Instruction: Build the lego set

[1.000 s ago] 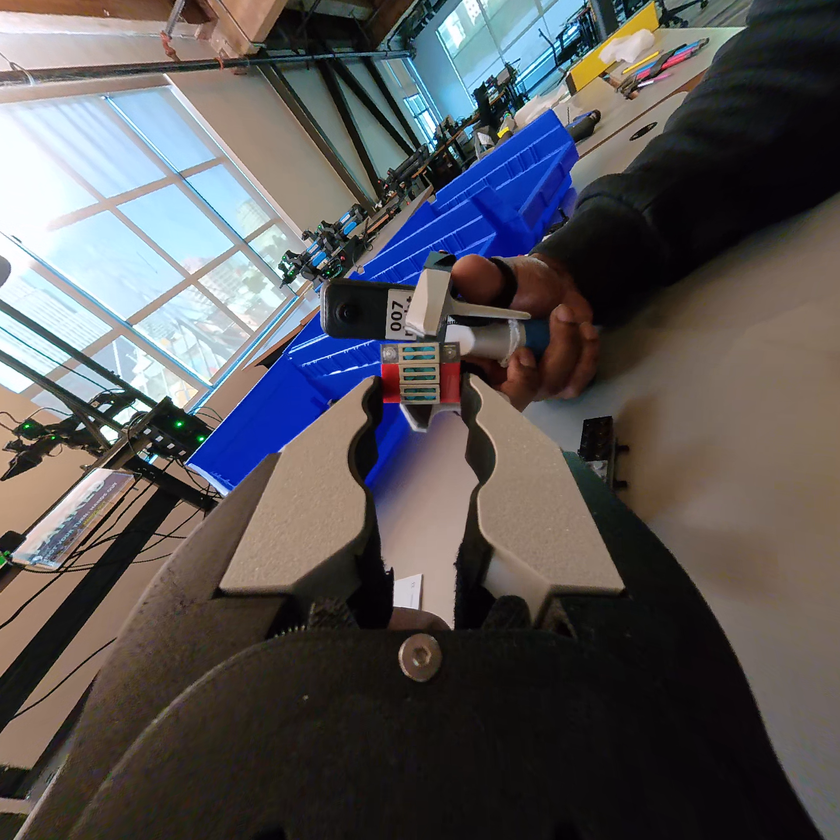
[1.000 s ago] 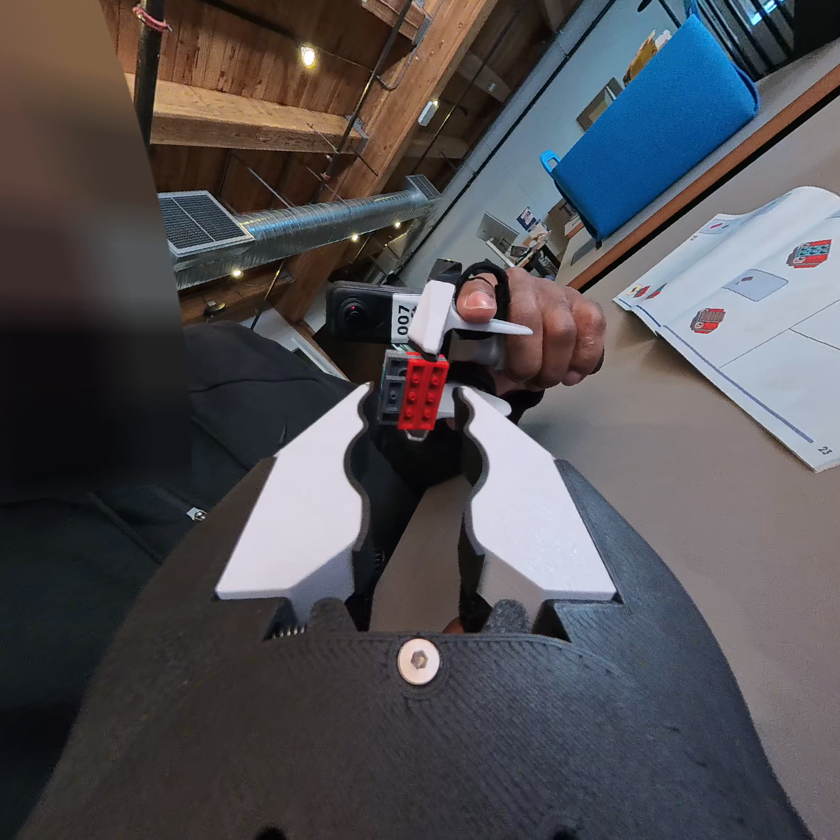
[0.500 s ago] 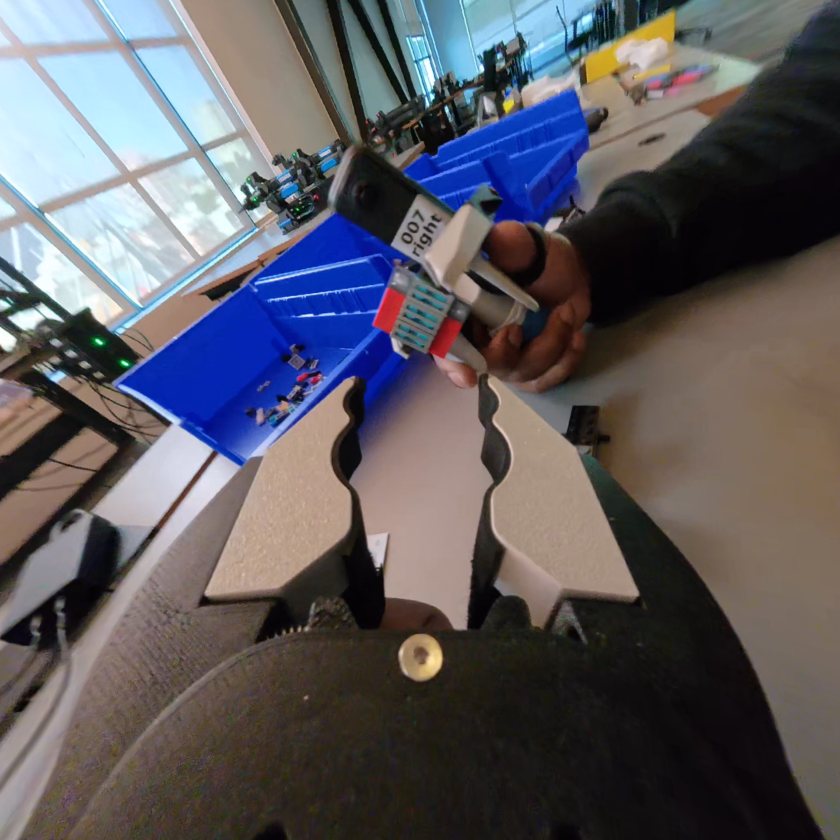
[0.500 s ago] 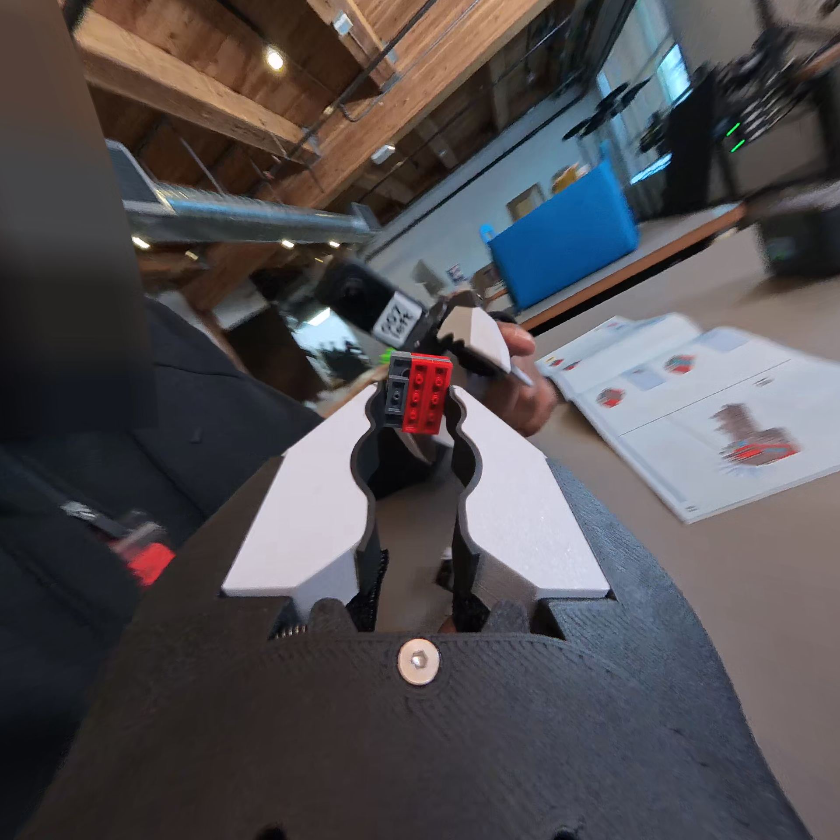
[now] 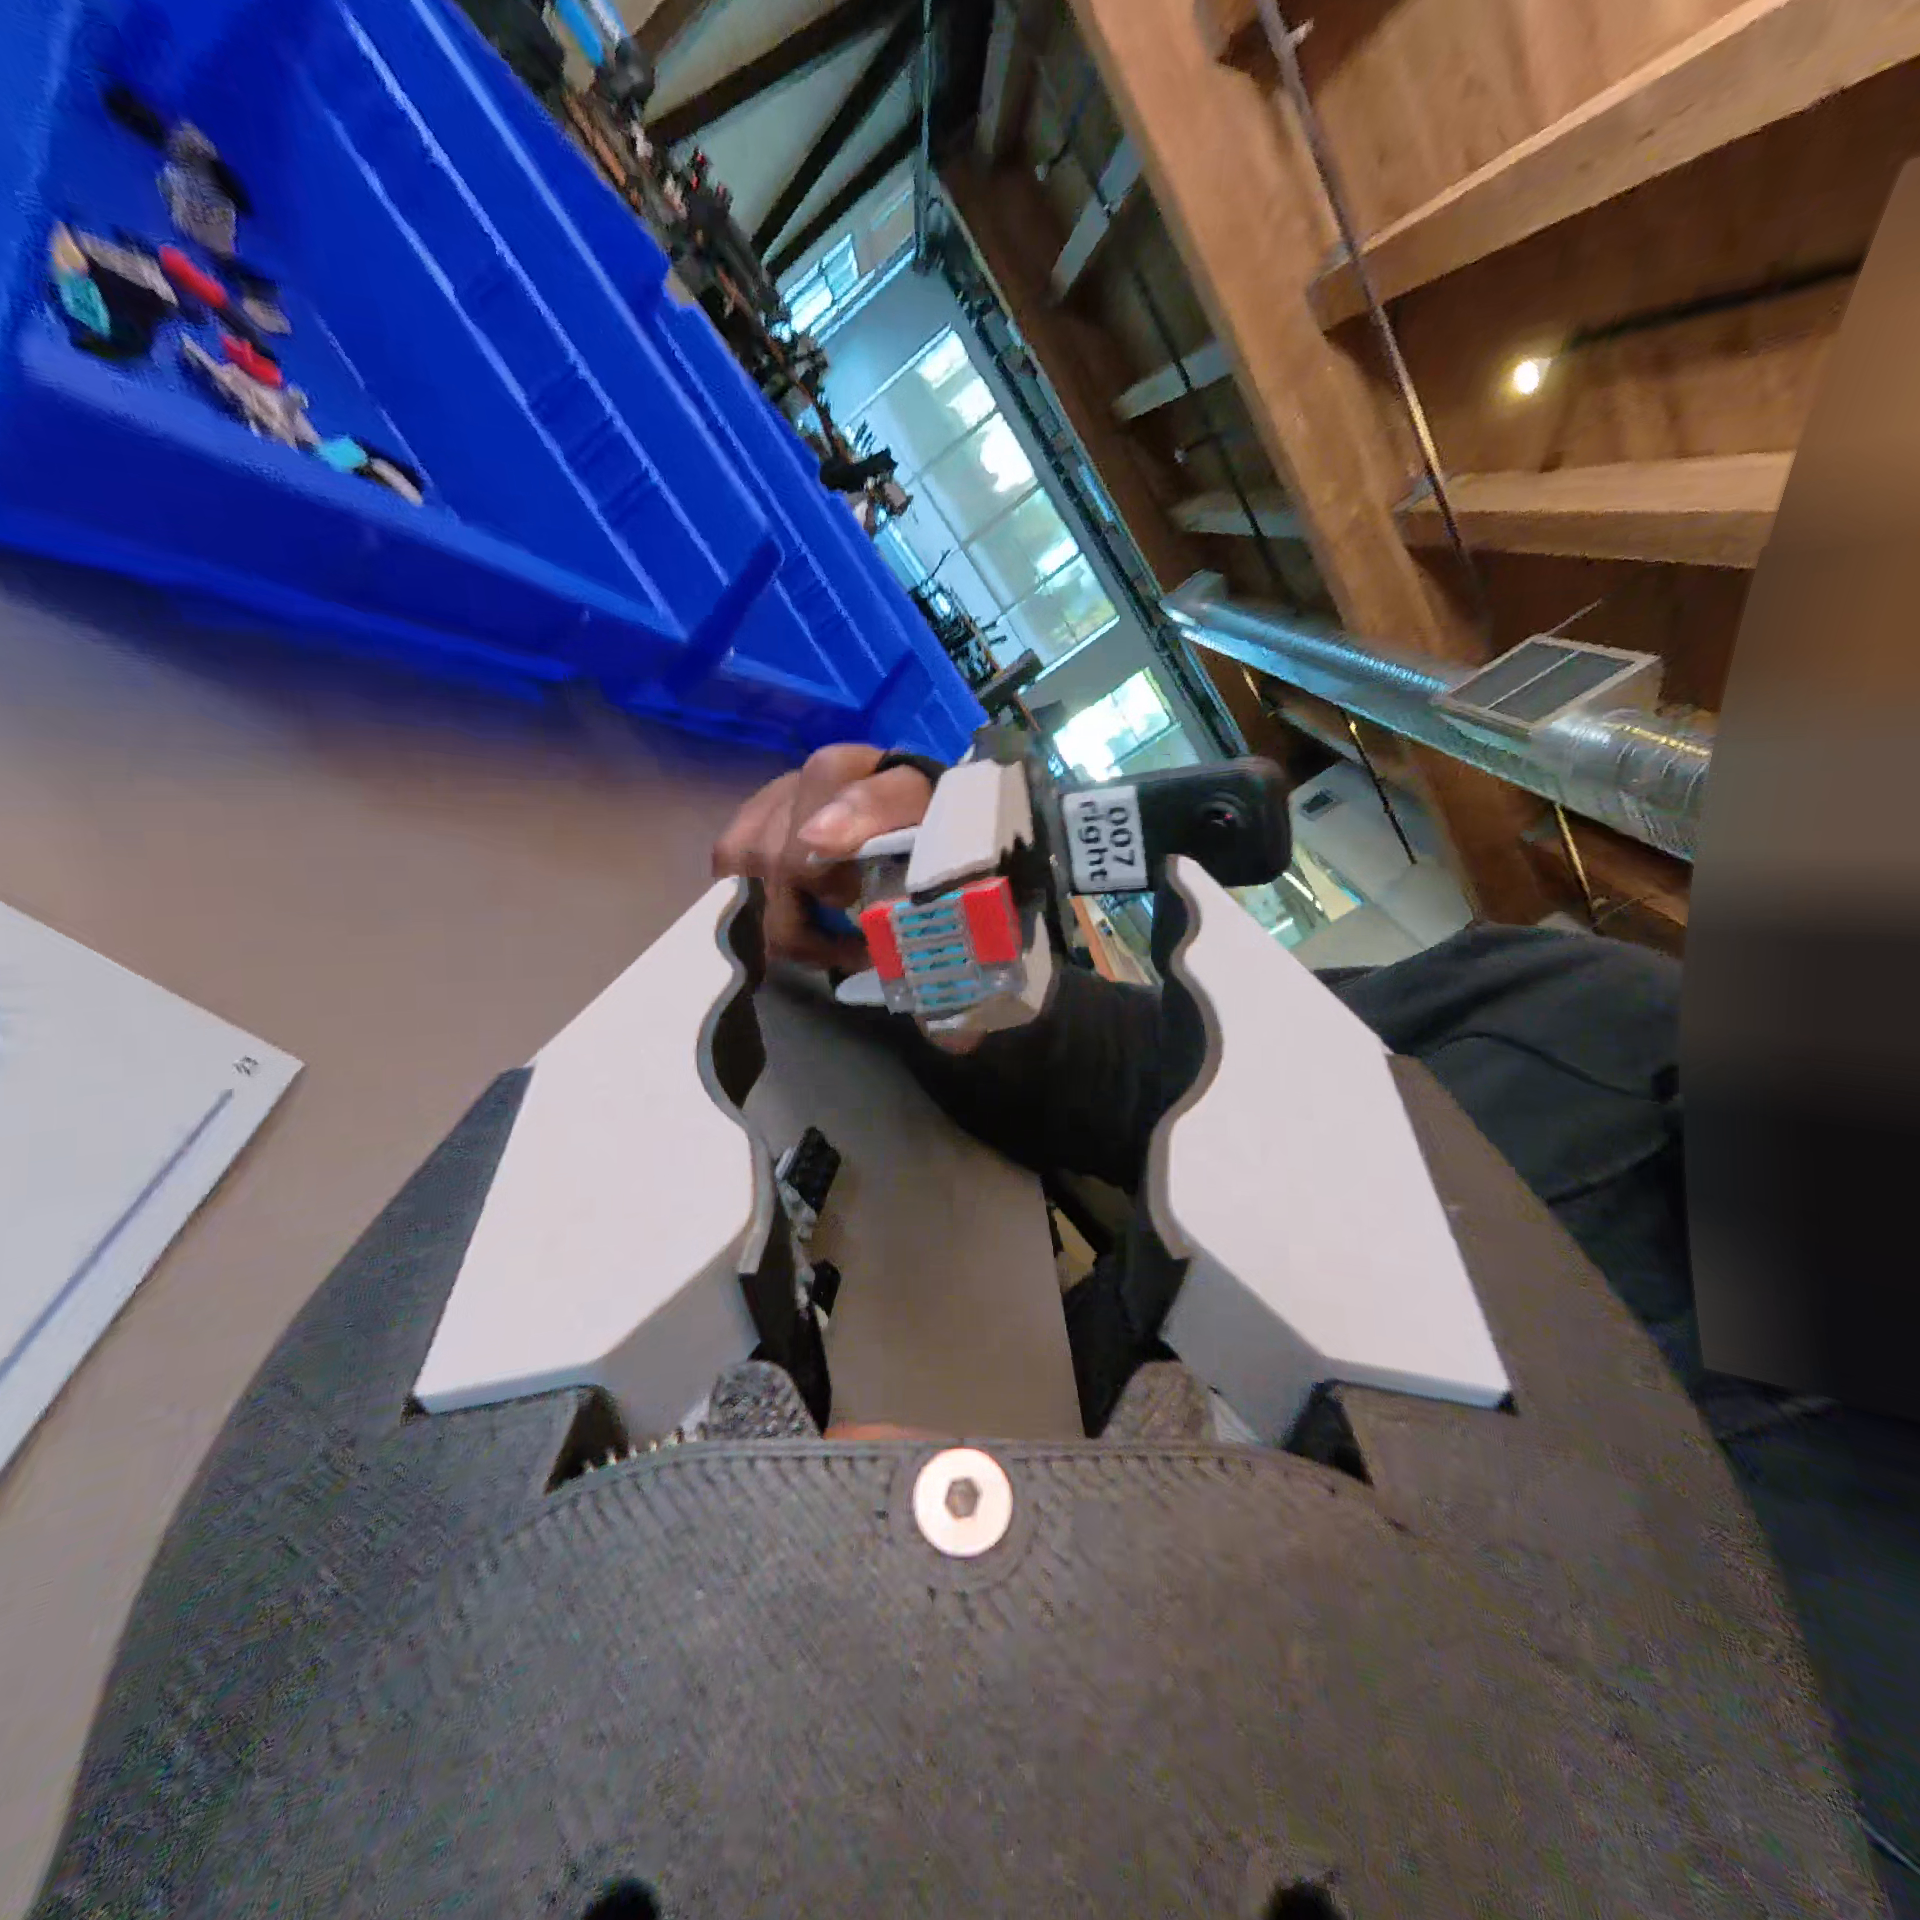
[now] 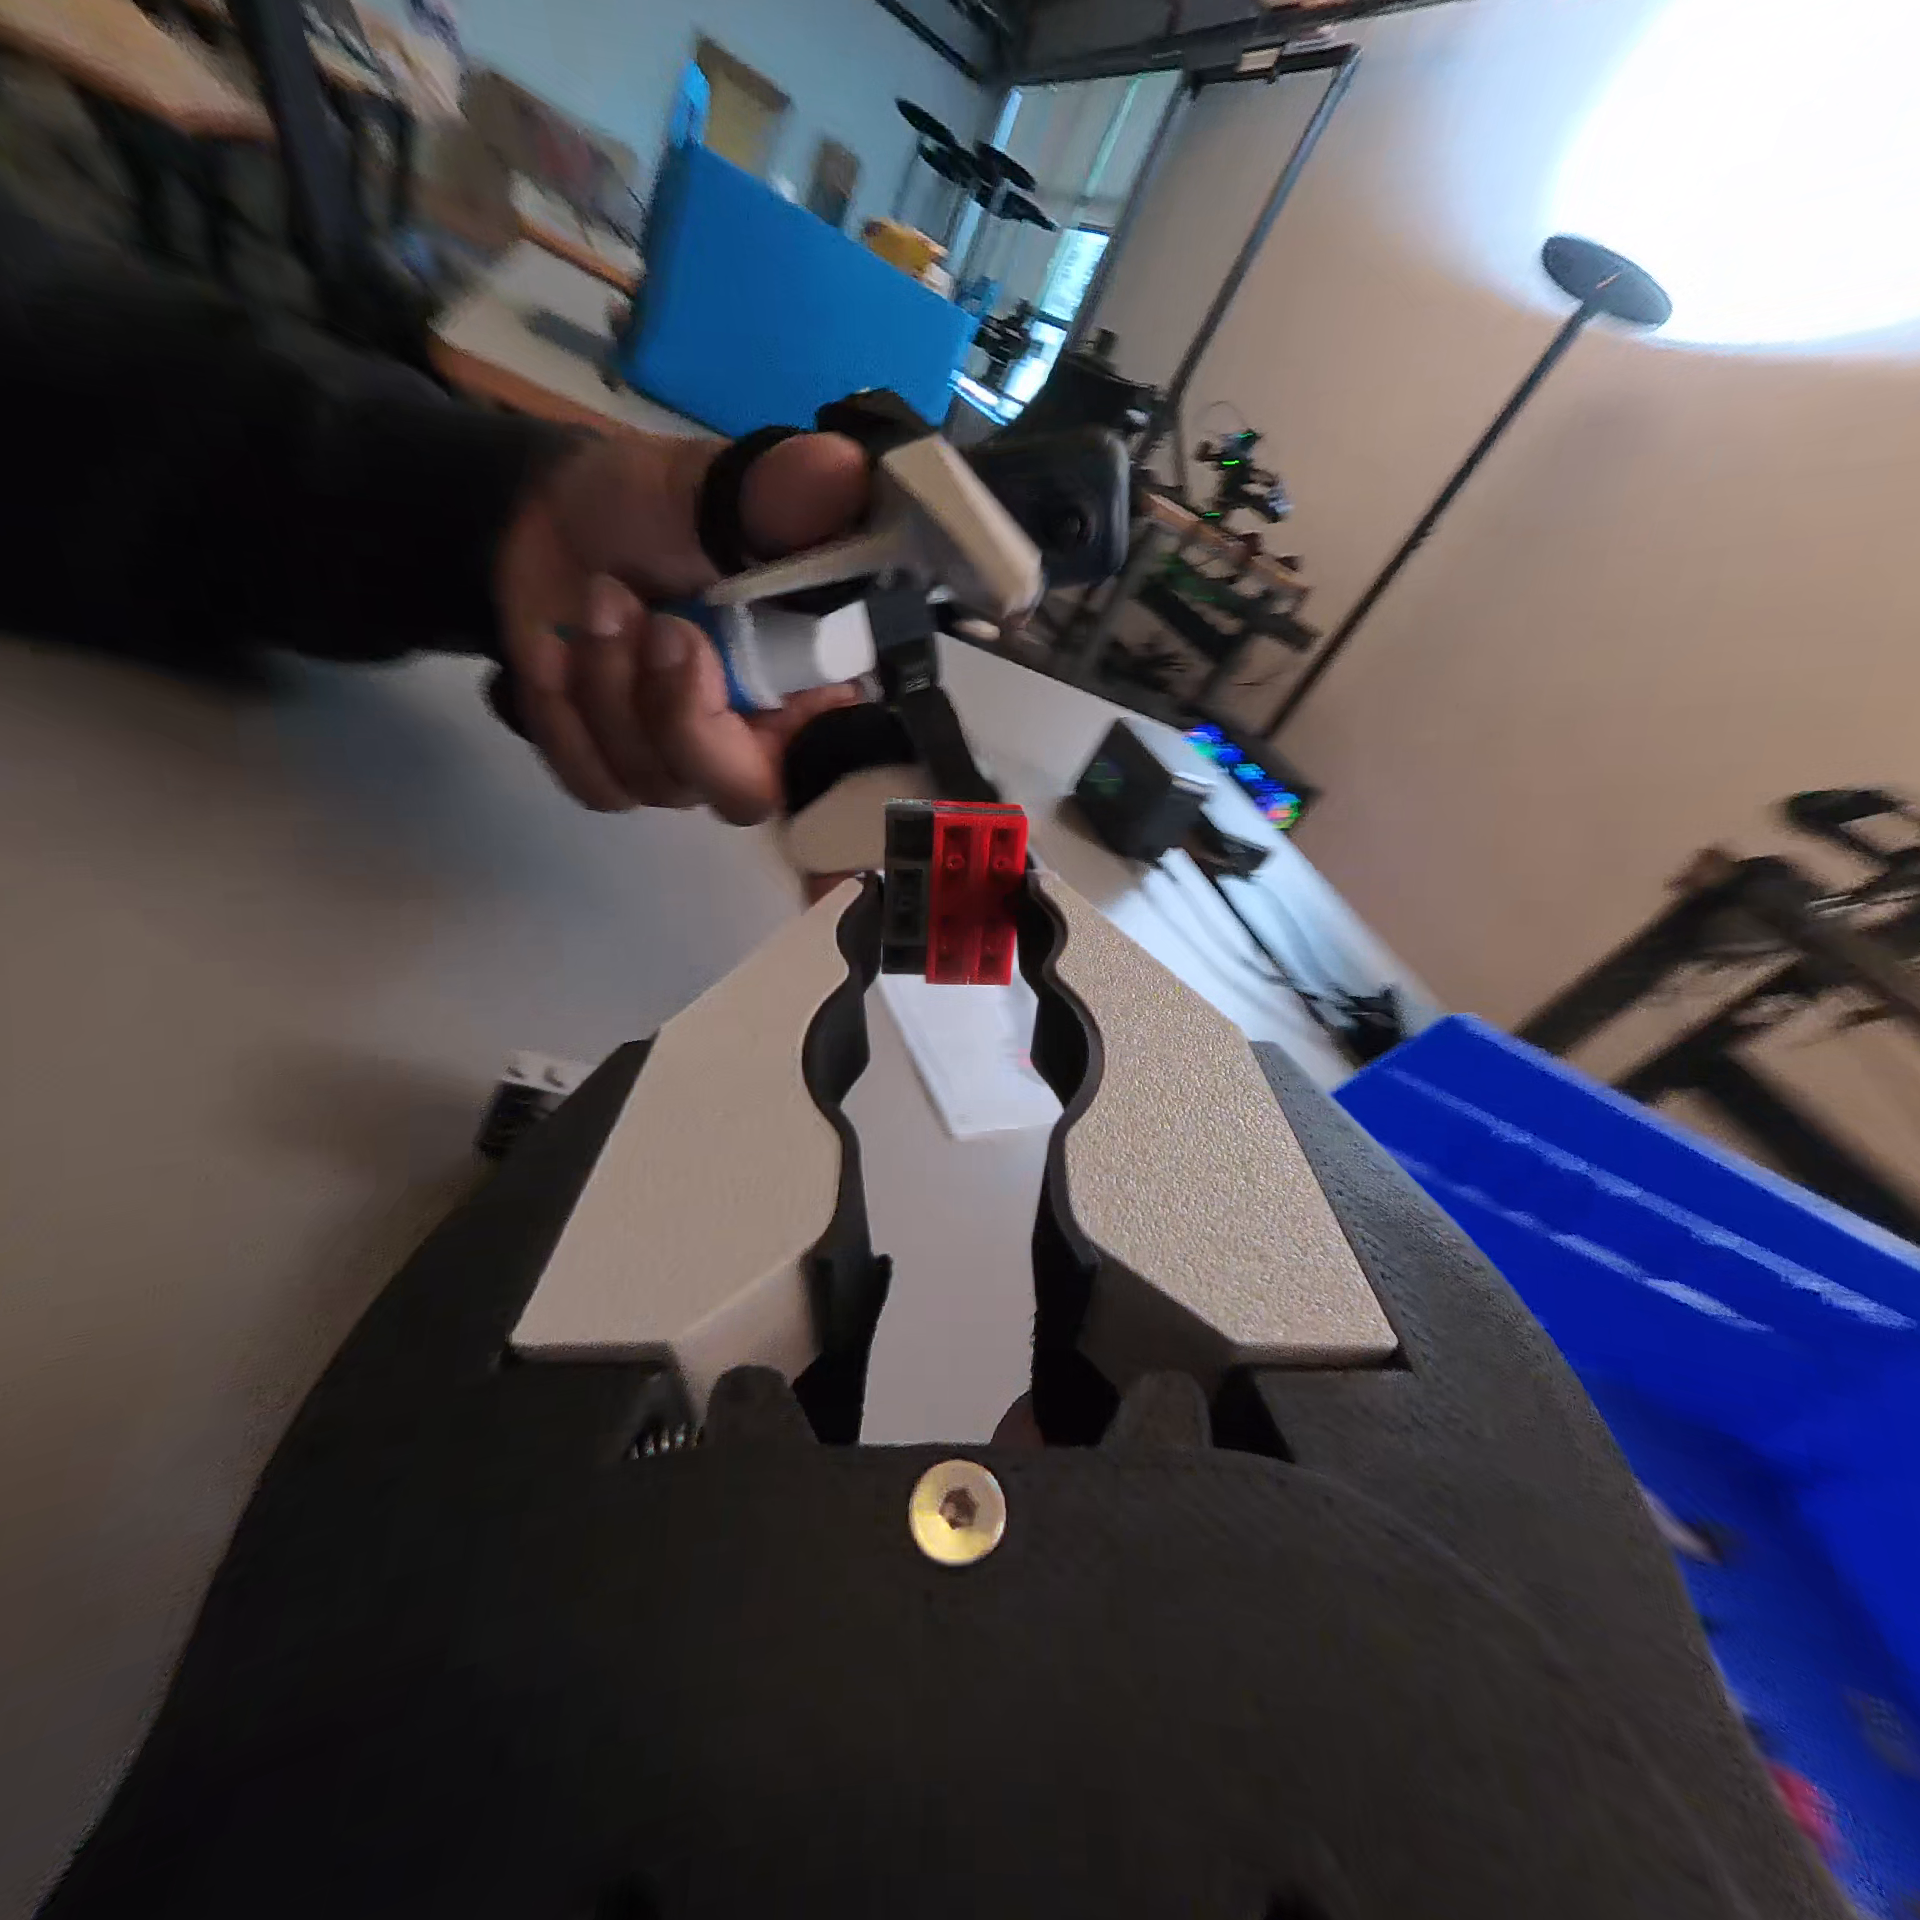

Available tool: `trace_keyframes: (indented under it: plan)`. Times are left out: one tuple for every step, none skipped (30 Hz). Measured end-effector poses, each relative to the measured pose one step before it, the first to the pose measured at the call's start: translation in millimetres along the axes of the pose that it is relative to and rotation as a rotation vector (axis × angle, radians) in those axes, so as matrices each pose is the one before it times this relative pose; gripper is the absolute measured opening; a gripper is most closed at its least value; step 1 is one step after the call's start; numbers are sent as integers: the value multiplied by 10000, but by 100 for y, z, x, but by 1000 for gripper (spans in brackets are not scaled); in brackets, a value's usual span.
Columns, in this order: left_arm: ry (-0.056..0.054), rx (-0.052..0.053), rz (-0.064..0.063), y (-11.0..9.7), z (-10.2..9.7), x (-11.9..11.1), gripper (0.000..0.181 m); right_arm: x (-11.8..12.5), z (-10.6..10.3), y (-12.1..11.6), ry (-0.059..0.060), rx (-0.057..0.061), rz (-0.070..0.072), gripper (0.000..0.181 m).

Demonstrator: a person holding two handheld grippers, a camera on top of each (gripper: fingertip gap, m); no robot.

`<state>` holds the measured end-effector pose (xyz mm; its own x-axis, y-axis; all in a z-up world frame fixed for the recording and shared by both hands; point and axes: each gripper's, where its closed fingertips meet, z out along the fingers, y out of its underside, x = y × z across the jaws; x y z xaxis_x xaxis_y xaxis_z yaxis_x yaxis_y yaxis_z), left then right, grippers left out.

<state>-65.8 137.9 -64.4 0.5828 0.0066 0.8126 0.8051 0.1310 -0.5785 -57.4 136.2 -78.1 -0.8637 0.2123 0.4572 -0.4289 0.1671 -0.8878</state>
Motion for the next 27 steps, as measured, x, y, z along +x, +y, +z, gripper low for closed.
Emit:
trace_keyframes:
  plan:
    - [0,-307,-89,648,345,-85,74,113,1,-14,224,-76,-405,27]
    - [56,-265,-49,560,332,42,72,-31,14,15,124,-89,-430,27]
    - [66,-218,6,445,264,103,69,-60,3,14,99,-85,-381,27]
    - [59,-155,49,316,185,116,67,-58,9,-37,72,-42,-286,27]
    - [79,-72,52,156,88,156,65,-142,13,-101,-1,2,-207,27]
    - [67,-28,21,67,10,109,63,-84,20,-77,26,-11,-160,27]
    - [20,-16,22,36,-42,11,60,-85,10,-87,25,3,-162,27]
    - [-18,-8,27,27,-67,-67,58,-174,36,-44,-52,-9,-86,27]
    - [-47,-9,10,36,-69,-139,57,-95,30,-41,-16,9,-33,27]
    - [-34,-16,10,33,-43,-121,56,-27,0,-98,29,44,-35,27]
    - [5,-25,6,62,-19,-51,56,-42,4,-57,-5,19,-26,27]
    - [16,-31,6,81,-3,-17,56,-16,5,-3,-4,-10,-13,27]
    - [11,-41,22,85,21,-5,55,-20,-21,-60,3,32,-17,27]
    - [20,-42,27,102,39,1,55,-31,-26,-105,-8,45,-3,27]
    - [43,-34,13,82,55,37,54,-51,-10,-104,-14,36,-26,27]
    - [57,-28,0,91,59,40,52,-68,-15,-134,-7,40,-72,27]
    - [61,-27,0,87,69,31,51,-133,0,-142,-27,28,-102,27]
    - [85,-20,0,86,53,71,49,-106,9,-118,-7,12,-113,27]
    - [124,-14,-3,58,47,138,48,-100,6,-98,-12,11,-116,27]
    - [138,-5,11,35,35,178,47,-70,-2,-84,3,23,-80,27]
    - [145,7,27,23,5,208,45,-28,-12,-90,3,40,-28,27]
    - [175,33,26,-20,4,260,42,-8,-24,-124,12,64,-21,27]
    - [183,56,4,-57,-2,262,40,26,-41,-157,27,82,-11,27]
    - [157,46,-12,-49,-14,196,39,33,-16,-117,26,50,17,27]
    - [120,33,4,-30,-3,131,37,30,-12,-72,29,36,4,27]
    - [91,24,10,-7,13,102,36,11,-8,-24,27,15,-9,27]
    - [58,8,18,17,14,63,35,5,-1,-19,9,21,25,27]
